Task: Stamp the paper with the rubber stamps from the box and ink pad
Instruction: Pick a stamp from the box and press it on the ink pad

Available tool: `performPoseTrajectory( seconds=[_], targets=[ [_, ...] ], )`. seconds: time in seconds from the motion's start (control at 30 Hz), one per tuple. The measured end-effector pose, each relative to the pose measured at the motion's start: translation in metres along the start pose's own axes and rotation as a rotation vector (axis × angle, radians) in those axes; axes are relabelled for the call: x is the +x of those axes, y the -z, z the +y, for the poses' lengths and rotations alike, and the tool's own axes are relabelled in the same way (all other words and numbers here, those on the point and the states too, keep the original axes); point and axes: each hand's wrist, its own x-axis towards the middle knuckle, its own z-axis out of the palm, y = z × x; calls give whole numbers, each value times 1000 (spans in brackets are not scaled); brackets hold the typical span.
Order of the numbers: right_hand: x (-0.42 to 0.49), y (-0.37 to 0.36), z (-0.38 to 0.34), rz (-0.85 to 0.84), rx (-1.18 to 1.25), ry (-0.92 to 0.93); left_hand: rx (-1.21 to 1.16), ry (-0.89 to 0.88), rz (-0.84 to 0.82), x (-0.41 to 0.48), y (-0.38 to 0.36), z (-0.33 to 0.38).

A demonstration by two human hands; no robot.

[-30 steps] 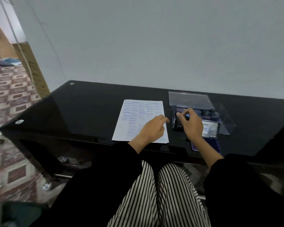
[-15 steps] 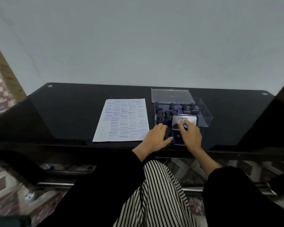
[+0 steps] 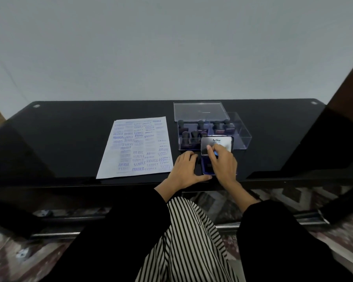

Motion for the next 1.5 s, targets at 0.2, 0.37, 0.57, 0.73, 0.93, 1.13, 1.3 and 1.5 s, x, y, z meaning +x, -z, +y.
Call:
performPoseTrajectory(
  seconds=[0.2, 0.37, 0.57, 0.73, 0.93, 1.13, 1.3, 1.5],
  targets=[
    [-3, -3, 4, 89, -37, 104, 5, -23, 8, 1, -11, -6],
    [-1, -10, 11, 282, -249, 267, 62, -57, 14, 1, -15, -6],
    [-5, -12, 12, 380, -305, 288, 65, -49, -1, 1, -14, -6],
    [-19, -7, 9, 381, -331, 275, 69, -48, 8, 1, -13, -6],
    [-28, -9, 13, 376, -342, 276, 82, -57, 20, 0, -14, -6],
    [-13, -8, 10, 325, -391, 248, 120, -72, 62, -1, -21, -9],
    [-10, -13, 12, 345, -347, 239, 119, -66, 76, 0, -24, -11],
    [-26, -15, 17, 464, -310, 281, 88, -57, 68, -1, -22, -10]
  ],
)
